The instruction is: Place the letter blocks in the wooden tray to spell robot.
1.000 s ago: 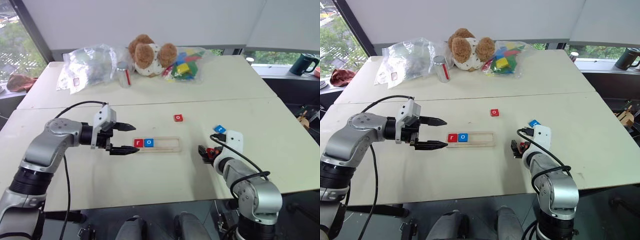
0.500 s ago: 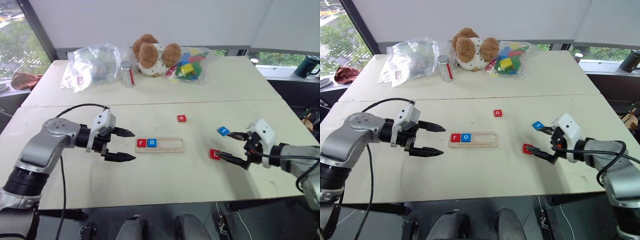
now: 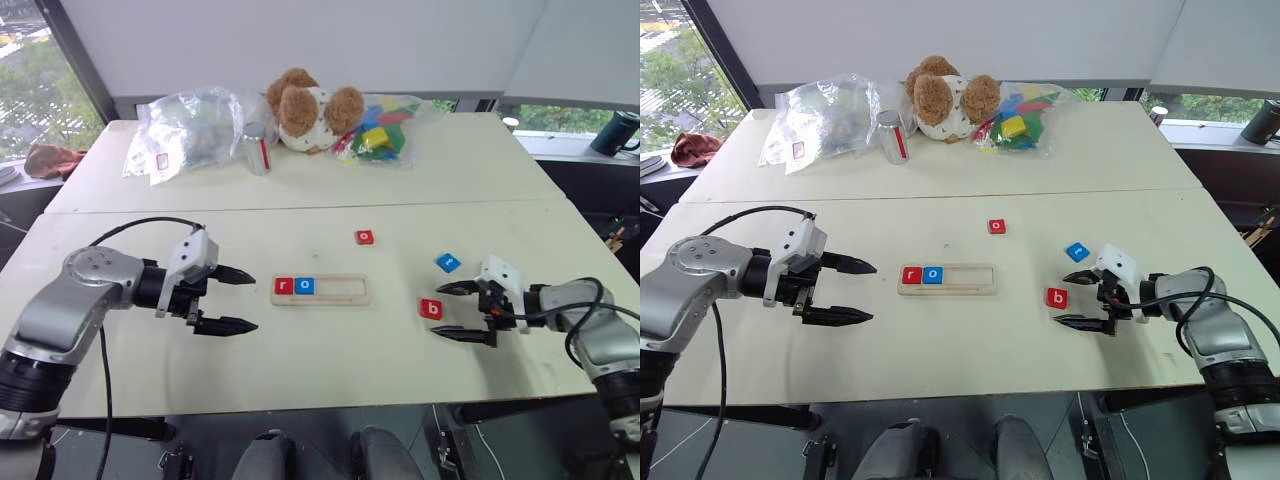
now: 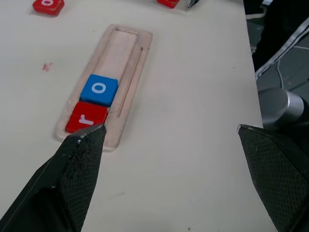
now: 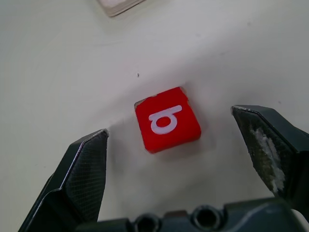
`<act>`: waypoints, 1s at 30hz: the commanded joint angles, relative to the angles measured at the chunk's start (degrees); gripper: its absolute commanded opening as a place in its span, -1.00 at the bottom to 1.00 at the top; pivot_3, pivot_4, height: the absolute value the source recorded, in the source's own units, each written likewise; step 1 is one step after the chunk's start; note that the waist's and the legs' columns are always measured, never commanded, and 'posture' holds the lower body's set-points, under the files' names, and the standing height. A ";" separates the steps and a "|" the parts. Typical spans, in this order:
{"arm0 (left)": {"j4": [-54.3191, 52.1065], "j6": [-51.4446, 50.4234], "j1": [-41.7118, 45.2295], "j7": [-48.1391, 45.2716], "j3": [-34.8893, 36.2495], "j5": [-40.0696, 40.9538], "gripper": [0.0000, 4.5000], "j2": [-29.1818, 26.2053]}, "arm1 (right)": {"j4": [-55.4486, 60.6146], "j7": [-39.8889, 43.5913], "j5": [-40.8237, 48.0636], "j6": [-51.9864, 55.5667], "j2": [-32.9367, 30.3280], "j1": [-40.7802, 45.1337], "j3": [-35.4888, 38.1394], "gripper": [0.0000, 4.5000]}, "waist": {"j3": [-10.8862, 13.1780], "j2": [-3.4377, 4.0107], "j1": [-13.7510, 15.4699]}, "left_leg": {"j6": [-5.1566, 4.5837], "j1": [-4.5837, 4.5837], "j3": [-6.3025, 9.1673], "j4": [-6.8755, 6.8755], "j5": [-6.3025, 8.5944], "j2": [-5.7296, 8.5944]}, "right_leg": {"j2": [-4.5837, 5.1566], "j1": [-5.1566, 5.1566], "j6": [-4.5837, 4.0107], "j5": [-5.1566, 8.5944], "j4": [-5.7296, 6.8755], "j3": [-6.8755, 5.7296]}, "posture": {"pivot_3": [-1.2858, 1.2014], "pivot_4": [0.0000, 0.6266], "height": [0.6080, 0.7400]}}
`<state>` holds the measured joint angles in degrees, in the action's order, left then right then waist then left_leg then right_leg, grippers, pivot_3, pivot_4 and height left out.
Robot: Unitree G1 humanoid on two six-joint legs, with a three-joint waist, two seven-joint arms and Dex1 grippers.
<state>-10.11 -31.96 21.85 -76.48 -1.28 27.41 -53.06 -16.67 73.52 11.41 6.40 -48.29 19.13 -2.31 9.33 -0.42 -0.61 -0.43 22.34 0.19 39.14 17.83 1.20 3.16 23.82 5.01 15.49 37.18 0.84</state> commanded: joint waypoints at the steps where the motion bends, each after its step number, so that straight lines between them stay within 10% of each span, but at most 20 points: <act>1: -0.48 1.05 -1.14 0.24 2.27 0.21 1.00 -1.43 | -1.03 0.69 -0.33 -1.88 0.45 1.33 -0.44 0.74 | 0.00 0.01 -0.07 | 0.00 0.00 0.00 0.00 0.00 0.00 | 0.02 0.00 0.00 0.00 0.00 -0.01 | 0.03 -0.52 1.00; 7: 2.86 3.23 -1.90 0.89 2.95 -1.08 1.00 -1.68 | -2.51 0.95 -0.63 -3.26 0.87 2.75 -0.75 -0.48 | -0.01 0.01 -0.05 | 0.02 0.00 0.00 -0.01 0.00 0.01 | 0.05 0.02 0.00 0.00 0.00 -0.02 | 0.03 -0.52 1.00; 14: 8.14 7.36 -1.47 0.75 3.49 -3.61 1.00 -2.90 | 6.31 0.78 1.42 9.01 7.72 18.17 -5.59 -0.48 | 0.05 0.11 -1.24 | 0.11 0.11 -0.10 -0.02 -0.05 0.01 | 0.06 0.34 -0.03 -0.02 0.20 0.10 | 0.03 -0.52 1.00; 30: 6.34 8.65 -6.14 3.69 4.69 -3.50 1.00 -1.48 | -15.99 1.18 -9.96 3.38 25.53 35.25 -19.05 -0.48 | 0.01 0.06 -0.41 | 0.41 1.04 0.03 0.07 -0.21 0.34 | 0.37 1.16 -0.01 -0.03 0.34 -0.13 | 0.03 -0.52 1.00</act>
<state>-2.18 -23.45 15.98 -73.20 1.28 23.22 -54.44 -33.16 73.92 1.29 10.73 -23.25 52.63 -21.68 9.34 -0.36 -1.02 -0.02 23.38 0.22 39.18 17.62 1.54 3.53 25.00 5.00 15.46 37.53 0.71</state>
